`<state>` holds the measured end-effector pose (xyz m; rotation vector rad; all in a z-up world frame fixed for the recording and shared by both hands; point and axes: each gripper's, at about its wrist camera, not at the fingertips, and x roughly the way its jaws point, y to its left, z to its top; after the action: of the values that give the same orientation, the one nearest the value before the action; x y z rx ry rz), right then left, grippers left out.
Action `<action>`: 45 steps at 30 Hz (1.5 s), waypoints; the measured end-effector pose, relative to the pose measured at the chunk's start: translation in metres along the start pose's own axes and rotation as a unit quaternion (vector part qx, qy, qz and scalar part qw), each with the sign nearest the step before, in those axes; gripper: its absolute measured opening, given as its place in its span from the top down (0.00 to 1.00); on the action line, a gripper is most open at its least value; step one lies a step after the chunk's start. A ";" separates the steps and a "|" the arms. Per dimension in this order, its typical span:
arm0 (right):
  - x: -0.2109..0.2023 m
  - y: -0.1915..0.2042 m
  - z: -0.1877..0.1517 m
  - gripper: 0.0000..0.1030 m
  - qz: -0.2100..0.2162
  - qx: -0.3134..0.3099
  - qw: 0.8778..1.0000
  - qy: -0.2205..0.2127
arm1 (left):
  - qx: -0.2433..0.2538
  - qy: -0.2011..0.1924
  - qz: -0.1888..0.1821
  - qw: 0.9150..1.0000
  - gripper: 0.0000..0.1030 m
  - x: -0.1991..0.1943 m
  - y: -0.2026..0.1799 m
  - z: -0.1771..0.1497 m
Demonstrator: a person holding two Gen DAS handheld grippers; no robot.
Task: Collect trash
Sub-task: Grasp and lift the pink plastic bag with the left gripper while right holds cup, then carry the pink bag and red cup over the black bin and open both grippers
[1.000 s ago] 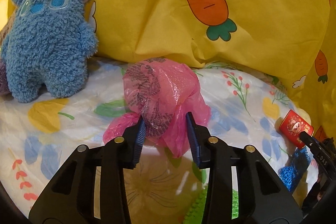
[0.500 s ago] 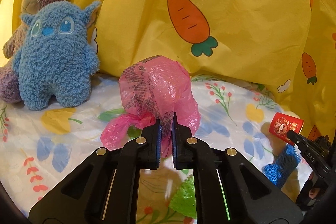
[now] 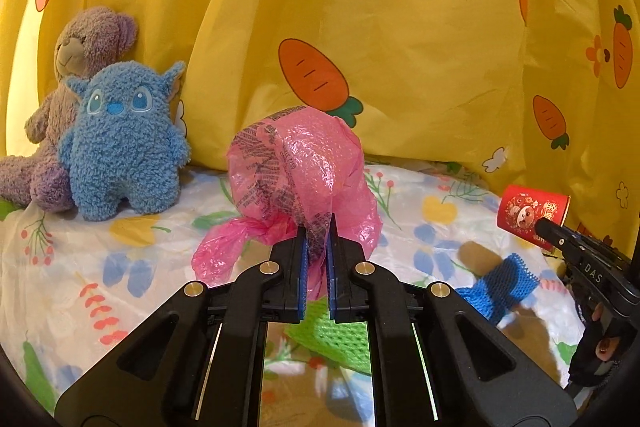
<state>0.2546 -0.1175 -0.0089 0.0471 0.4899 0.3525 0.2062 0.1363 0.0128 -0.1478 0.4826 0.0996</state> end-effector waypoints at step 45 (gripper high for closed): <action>-0.182 -0.076 -0.077 0.95 -0.091 0.005 0.995 -0.044 | 0.095 0.001 -0.146 0.985 0.93 -0.083 -0.191 -0.076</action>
<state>0.0931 -0.2542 -0.0043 0.0264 0.4058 0.1693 0.1235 -0.0694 0.0074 -0.0297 0.4652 -0.2334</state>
